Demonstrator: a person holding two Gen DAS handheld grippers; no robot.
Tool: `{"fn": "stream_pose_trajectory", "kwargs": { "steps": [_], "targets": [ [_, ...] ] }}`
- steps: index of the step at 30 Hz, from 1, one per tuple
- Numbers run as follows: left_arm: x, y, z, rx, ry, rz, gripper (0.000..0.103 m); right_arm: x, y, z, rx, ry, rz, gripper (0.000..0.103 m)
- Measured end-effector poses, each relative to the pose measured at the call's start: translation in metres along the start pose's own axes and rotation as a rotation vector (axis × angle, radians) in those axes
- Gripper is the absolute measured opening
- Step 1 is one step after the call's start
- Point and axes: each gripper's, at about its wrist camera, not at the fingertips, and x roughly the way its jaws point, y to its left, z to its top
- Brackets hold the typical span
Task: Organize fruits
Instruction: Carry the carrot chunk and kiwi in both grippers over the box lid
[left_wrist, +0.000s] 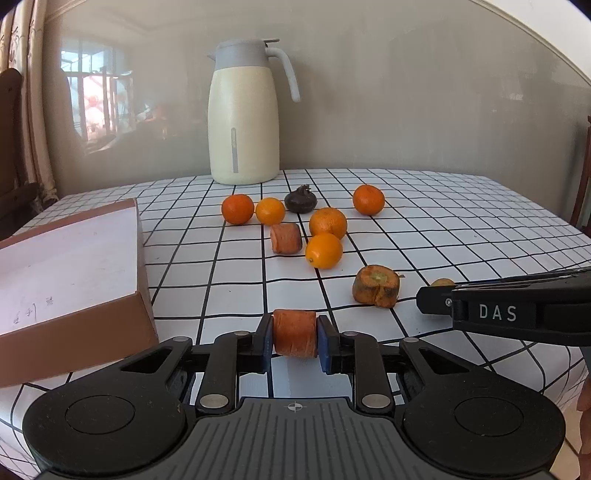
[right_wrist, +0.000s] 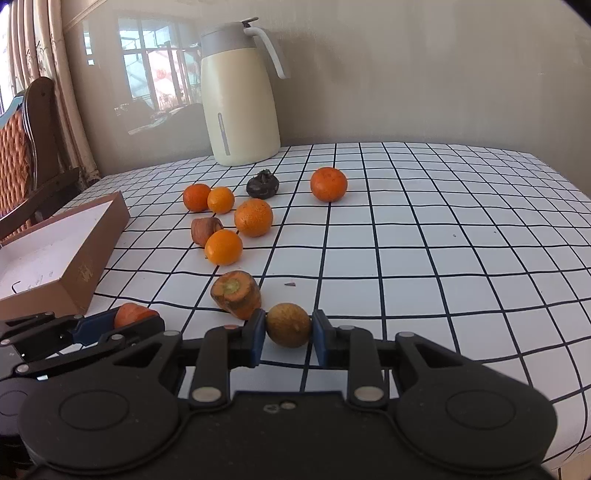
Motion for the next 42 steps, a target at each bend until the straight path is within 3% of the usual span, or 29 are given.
{"fn": "stream_pose_trajectory", "kwargs": {
  "steps": [23,42],
  "targets": [
    [-0.035,0.031,-0.004,-0.031,-0.05,0.022,0.024,-0.024,0.012,-0.004,-0.011,-0.035,0.094,0.019],
    [-0.069,0.091,-0.008,-0.097,-0.133,0.125,0.025,-0.029,0.071,0.001,-0.094,-0.114,0.239,0.019]
  ]
}}
